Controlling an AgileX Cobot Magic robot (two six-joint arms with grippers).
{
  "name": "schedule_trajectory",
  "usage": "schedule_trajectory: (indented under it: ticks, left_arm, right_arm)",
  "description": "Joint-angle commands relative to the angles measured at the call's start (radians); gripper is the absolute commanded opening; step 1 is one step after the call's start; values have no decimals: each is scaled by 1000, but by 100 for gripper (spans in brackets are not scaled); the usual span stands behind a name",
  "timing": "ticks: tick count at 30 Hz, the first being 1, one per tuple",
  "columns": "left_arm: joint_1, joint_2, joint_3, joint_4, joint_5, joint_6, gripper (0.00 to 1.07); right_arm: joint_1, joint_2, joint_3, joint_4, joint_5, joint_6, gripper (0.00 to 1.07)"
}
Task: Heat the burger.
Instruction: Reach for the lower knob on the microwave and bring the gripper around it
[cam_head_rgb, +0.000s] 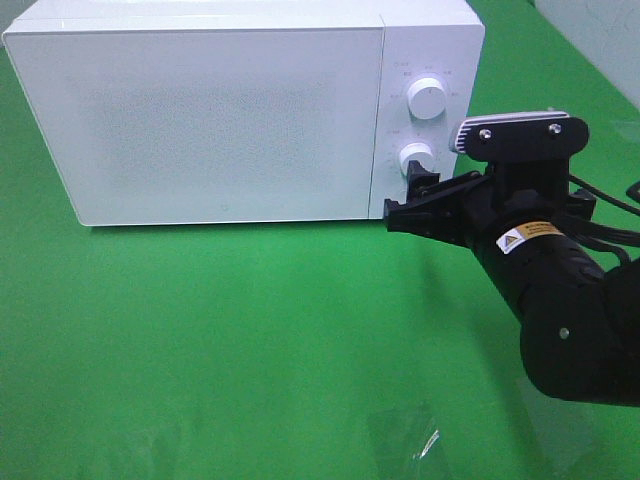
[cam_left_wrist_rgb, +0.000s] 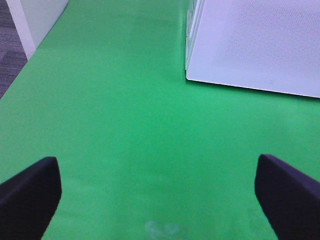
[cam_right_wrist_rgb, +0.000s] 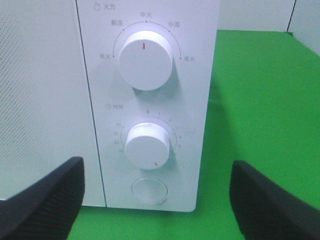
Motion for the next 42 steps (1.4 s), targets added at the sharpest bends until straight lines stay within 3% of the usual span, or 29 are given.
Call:
schedule_trajectory:
  ticks: [1, 17, 42]
  left_arm:
    - [2, -17, 1, -7, -17, 0, 100]
    - [2, -17, 1, -7, -17, 0, 100]
    - [2, -16, 1, -6, -17, 0, 100]
  right_arm:
    - [1, 27, -45, 2, -145, -4, 76]
    - [-49, 204, -223, 1, -142, -76, 76]
    - [-107, 293, -324, -25, -112, -93, 76]
